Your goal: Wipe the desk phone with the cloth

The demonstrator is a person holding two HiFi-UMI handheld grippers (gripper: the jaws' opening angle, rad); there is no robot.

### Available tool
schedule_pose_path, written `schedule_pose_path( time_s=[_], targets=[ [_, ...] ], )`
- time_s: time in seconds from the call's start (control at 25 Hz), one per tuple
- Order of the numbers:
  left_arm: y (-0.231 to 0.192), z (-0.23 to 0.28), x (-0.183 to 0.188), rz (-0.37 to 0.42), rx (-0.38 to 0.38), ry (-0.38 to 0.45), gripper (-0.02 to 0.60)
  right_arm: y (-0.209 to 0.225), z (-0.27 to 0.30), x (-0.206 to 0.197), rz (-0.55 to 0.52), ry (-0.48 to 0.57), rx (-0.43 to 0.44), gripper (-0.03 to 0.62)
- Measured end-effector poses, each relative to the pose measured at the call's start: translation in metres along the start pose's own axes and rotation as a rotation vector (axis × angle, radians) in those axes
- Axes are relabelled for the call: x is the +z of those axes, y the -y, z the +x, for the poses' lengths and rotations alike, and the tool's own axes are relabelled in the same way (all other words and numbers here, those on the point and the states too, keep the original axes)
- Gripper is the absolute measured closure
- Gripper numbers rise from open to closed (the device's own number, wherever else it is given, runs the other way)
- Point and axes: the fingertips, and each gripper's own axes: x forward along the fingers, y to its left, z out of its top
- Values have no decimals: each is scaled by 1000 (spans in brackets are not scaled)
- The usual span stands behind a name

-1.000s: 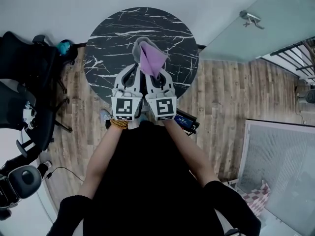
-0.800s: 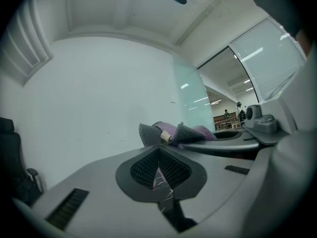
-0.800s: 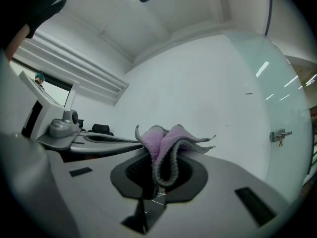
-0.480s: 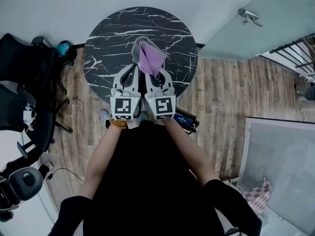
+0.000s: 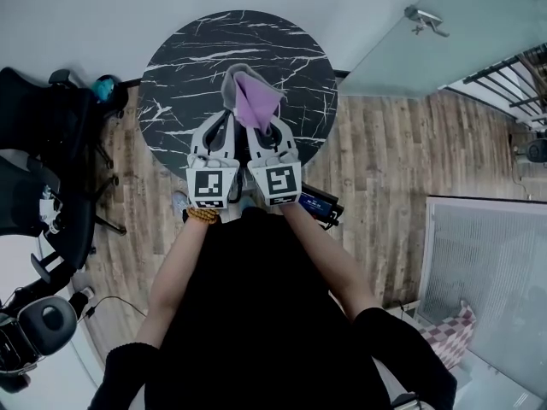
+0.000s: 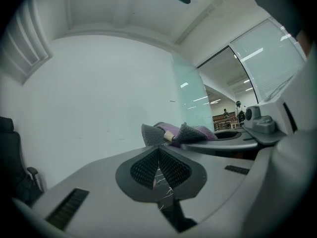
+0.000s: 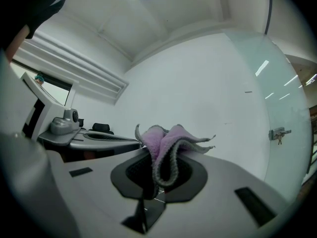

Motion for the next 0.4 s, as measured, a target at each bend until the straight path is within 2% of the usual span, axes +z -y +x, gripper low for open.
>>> schedule_pose_path(
  time_s=[0.4],
  targets=[
    [1, -3, 4, -23, -2, 3, 569, -1, -3, -1, 3, -8, 6, 540]
  ],
)
